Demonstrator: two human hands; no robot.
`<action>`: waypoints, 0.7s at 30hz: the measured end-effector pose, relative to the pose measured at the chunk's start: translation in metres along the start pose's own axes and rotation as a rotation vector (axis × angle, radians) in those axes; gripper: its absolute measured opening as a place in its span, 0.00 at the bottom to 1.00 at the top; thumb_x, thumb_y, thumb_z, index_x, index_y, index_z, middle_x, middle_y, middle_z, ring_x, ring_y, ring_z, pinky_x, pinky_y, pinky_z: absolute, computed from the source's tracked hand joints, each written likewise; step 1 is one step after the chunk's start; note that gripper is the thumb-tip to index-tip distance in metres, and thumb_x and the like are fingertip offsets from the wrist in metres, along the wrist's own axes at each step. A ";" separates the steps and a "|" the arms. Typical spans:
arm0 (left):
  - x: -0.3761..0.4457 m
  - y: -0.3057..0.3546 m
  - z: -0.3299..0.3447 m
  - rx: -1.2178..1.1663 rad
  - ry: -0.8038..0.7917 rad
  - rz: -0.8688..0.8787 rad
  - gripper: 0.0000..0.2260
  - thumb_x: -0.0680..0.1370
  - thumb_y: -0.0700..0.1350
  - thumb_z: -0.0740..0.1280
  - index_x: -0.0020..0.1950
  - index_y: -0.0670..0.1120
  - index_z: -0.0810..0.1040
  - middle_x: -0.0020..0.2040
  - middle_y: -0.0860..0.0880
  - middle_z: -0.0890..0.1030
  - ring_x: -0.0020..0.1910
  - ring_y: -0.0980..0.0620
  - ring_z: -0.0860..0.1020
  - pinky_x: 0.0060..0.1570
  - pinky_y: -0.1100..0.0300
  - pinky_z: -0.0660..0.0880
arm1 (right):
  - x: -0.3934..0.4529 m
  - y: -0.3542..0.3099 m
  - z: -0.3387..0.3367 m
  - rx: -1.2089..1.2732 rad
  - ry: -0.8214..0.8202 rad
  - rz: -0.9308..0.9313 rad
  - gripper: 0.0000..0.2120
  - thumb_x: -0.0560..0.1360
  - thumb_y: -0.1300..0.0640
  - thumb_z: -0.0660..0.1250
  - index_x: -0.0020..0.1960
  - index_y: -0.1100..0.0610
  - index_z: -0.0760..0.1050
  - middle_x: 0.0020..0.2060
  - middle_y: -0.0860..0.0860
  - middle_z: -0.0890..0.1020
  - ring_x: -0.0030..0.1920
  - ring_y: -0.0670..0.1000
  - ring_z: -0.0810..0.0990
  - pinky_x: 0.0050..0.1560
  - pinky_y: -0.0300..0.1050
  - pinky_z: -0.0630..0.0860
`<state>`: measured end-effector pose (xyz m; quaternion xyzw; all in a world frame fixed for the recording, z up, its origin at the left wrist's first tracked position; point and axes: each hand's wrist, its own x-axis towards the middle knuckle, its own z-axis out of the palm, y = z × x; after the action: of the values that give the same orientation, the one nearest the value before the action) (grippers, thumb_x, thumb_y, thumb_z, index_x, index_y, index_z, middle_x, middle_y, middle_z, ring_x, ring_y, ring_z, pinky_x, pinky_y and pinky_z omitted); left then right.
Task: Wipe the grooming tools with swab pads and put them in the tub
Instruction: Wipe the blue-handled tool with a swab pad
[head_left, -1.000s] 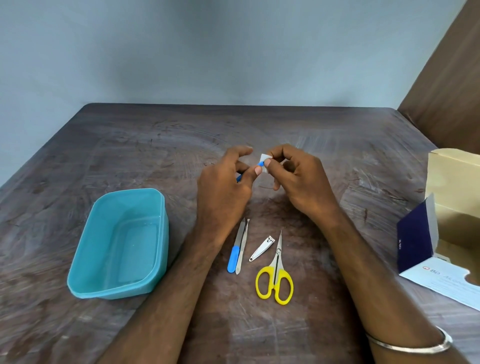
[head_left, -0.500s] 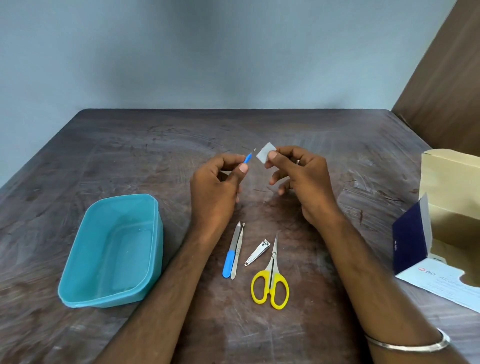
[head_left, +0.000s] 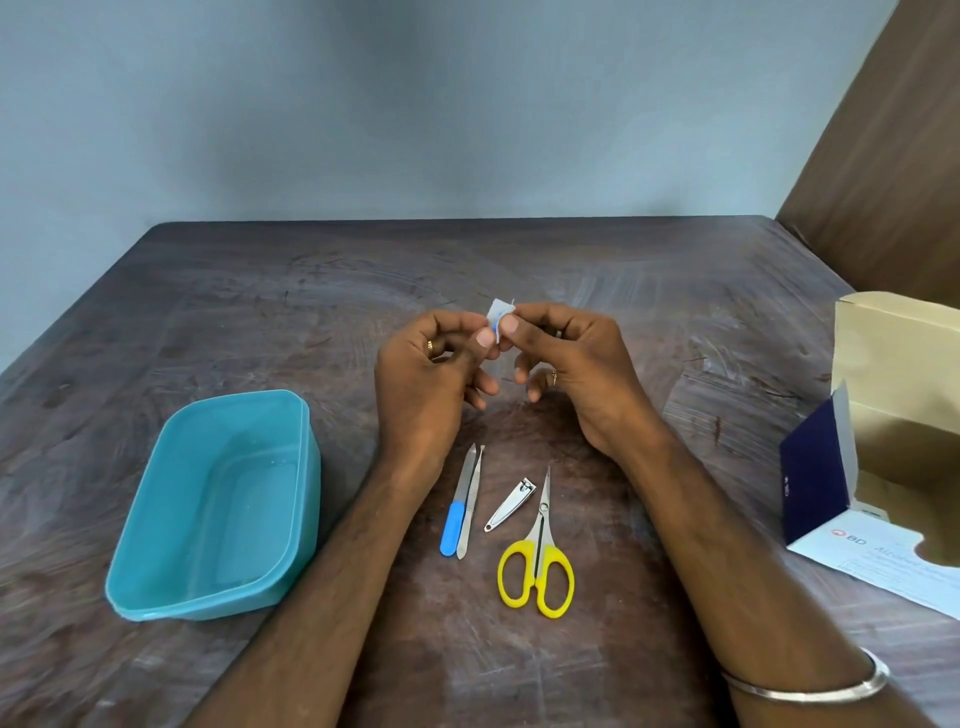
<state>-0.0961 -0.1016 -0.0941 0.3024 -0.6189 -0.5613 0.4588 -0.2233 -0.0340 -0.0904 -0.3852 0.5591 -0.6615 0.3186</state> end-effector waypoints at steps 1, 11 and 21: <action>0.000 0.002 0.000 -0.033 -0.002 -0.018 0.06 0.77 0.37 0.70 0.54 0.39 0.79 0.38 0.44 0.85 0.26 0.48 0.79 0.23 0.60 0.74 | 0.000 0.001 0.001 0.011 -0.010 0.004 0.04 0.77 0.59 0.71 0.49 0.56 0.84 0.38 0.54 0.84 0.30 0.51 0.75 0.28 0.44 0.70; -0.004 -0.003 0.008 0.036 -0.135 -0.064 0.02 0.76 0.41 0.72 0.48 0.44 0.83 0.33 0.45 0.83 0.25 0.49 0.77 0.25 0.59 0.74 | 0.004 -0.001 -0.001 0.102 0.219 0.004 0.07 0.79 0.56 0.69 0.44 0.57 0.83 0.31 0.50 0.77 0.25 0.49 0.69 0.26 0.43 0.67; -0.005 -0.004 0.007 0.260 -0.062 0.074 0.07 0.81 0.39 0.64 0.48 0.45 0.83 0.29 0.52 0.76 0.26 0.59 0.70 0.26 0.66 0.67 | 0.002 0.001 0.001 0.121 0.095 -0.021 0.06 0.79 0.58 0.68 0.51 0.59 0.83 0.32 0.49 0.77 0.25 0.49 0.69 0.27 0.44 0.68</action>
<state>-0.1012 -0.0953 -0.0982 0.3188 -0.7110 -0.4681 0.4167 -0.2241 -0.0366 -0.0914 -0.3392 0.5287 -0.7148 0.3074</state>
